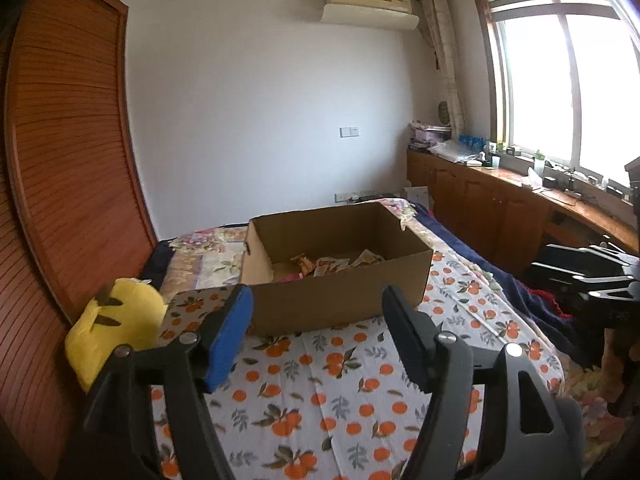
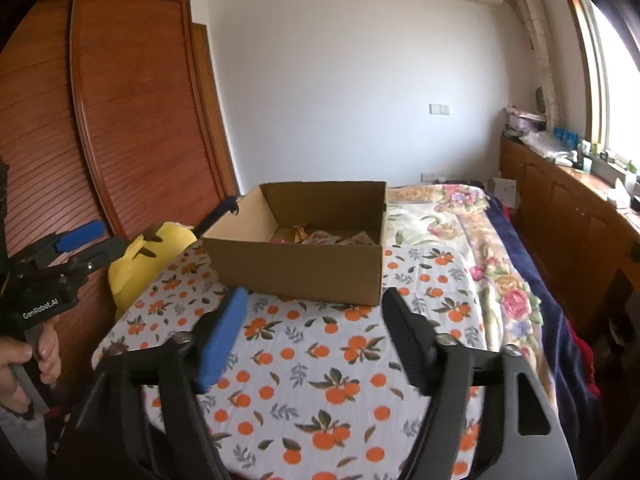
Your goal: Organize snacks
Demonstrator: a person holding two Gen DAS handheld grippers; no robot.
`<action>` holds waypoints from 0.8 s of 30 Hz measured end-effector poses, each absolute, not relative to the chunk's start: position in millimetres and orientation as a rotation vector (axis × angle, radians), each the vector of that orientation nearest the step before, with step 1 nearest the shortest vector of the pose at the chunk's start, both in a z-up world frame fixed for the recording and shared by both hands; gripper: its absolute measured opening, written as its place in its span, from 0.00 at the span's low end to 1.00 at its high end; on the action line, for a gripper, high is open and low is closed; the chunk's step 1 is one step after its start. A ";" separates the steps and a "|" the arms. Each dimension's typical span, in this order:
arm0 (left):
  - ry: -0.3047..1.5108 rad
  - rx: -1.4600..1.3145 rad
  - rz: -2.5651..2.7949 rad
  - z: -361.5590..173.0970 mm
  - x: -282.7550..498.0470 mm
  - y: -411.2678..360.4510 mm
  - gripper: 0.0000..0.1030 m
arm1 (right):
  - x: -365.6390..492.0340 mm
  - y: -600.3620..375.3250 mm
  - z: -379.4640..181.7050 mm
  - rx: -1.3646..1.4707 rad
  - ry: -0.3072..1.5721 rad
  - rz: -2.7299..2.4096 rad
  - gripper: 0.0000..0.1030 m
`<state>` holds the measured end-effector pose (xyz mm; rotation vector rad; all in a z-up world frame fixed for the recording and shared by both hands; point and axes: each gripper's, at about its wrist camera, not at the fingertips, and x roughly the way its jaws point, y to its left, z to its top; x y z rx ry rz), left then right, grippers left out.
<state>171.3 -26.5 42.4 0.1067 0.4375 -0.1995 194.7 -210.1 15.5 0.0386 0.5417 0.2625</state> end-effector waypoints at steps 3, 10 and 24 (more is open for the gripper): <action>0.447 0.089 -0.179 40.1 154.1 -19.4 0.74 | 174.1 -213.5 13.8 0.038 0.515 0.238 0.89; 0.436 0.090 -0.113 31.5 114.5 -13.2 0.88 | 139.9 -218.0 2.8 0.042 0.516 0.200 1.00; 0.414 0.101 -0.062 10.2 52.1 -20.8 1.00 | 75.3 -210.0 -11.1 0.019 0.489 0.114 1.00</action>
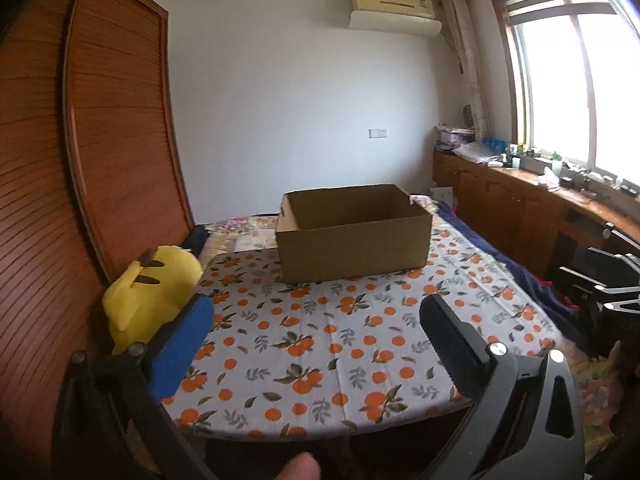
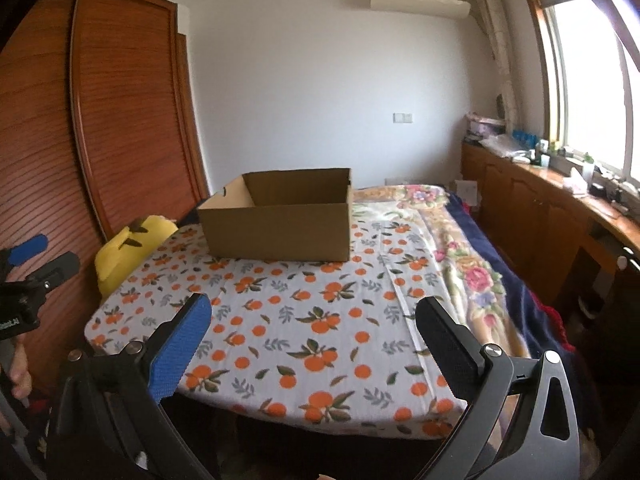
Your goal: Organize snacks
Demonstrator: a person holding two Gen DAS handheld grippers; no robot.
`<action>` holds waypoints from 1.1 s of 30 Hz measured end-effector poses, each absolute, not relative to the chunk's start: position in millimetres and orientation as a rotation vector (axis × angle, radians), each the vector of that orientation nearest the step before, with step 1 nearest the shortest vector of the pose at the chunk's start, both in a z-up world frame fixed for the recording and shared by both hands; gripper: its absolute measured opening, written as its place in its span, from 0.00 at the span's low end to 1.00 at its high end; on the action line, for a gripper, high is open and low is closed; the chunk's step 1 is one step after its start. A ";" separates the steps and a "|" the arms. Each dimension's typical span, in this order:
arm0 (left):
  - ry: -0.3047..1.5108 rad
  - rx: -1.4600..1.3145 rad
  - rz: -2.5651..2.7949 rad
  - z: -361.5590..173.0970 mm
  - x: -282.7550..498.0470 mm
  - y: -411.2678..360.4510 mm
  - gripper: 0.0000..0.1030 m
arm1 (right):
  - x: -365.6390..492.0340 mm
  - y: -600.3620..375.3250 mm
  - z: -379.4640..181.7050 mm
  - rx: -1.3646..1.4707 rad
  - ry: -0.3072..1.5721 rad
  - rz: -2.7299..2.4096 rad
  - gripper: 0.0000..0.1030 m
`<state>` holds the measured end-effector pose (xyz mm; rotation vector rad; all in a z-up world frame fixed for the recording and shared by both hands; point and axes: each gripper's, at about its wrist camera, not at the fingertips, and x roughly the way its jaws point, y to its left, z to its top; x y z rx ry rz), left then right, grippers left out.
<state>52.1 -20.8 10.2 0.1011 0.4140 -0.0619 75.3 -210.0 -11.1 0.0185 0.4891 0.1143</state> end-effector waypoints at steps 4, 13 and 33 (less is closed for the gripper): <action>0.413 0.093 -0.064 2.2 38.9 -18.5 1.00 | 63.8 -209.7 -17.4 0.019 0.490 0.099 1.00; 0.435 0.108 -0.033 -15.9 30.1 -15.7 1.00 | 55.1 -204.7 -33.1 -0.003 0.485 0.065 1.00; 0.411 0.093 -0.026 -9.3 26.8 -10.7 1.00 | 52.4 -206.8 -32.5 -0.009 0.475 0.043 1.00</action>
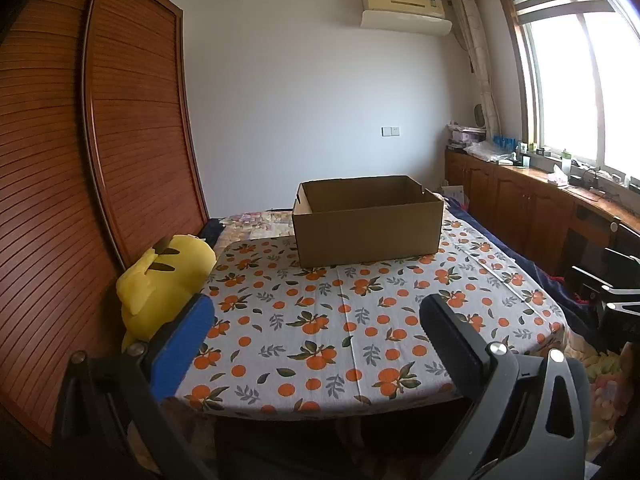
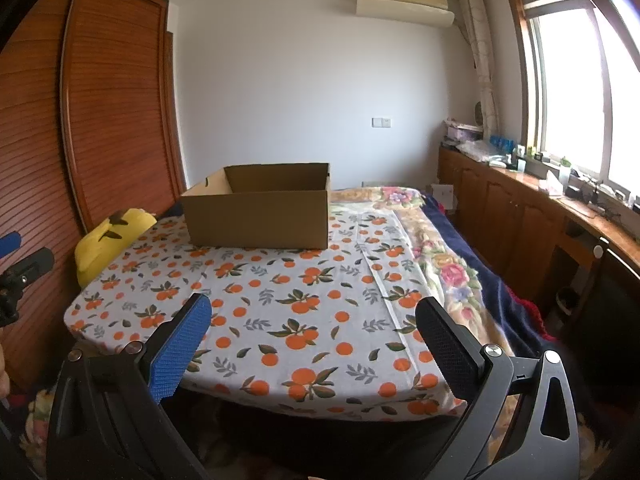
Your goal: Organize snacks
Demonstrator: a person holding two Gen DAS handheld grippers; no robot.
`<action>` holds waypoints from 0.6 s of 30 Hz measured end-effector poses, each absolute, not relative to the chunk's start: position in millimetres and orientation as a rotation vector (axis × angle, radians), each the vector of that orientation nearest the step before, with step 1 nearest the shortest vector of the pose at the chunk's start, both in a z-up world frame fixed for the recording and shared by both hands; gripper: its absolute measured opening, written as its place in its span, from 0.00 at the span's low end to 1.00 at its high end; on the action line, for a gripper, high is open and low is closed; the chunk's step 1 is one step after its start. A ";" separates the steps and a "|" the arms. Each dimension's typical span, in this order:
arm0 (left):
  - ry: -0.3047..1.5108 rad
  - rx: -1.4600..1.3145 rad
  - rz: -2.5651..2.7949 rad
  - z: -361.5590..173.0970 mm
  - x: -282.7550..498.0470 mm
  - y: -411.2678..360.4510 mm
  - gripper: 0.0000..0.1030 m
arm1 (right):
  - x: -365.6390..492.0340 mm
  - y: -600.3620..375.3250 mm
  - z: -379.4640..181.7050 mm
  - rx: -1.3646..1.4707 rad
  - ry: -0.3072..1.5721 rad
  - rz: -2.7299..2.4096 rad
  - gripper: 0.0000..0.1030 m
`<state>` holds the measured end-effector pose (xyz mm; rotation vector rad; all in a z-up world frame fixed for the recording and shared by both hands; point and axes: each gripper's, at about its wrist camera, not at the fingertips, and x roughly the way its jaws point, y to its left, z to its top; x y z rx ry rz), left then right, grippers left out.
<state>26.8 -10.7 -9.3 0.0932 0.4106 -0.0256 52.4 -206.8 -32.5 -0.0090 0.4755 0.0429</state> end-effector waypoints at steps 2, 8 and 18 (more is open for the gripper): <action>0.410 0.094 -0.025 -9.3 26.9 -10.7 1.00 | 51.9 -207.5 -32.1 -0.008 0.475 0.040 1.00; 0.405 0.096 -0.021 -8.0 26.3 -10.1 1.00 | 52.3 -207.6 -31.7 -0.008 0.473 0.037 1.00; 0.405 0.095 -0.022 -7.9 26.1 -10.1 1.00 | 52.5 -207.9 -31.3 -0.005 0.472 0.033 1.00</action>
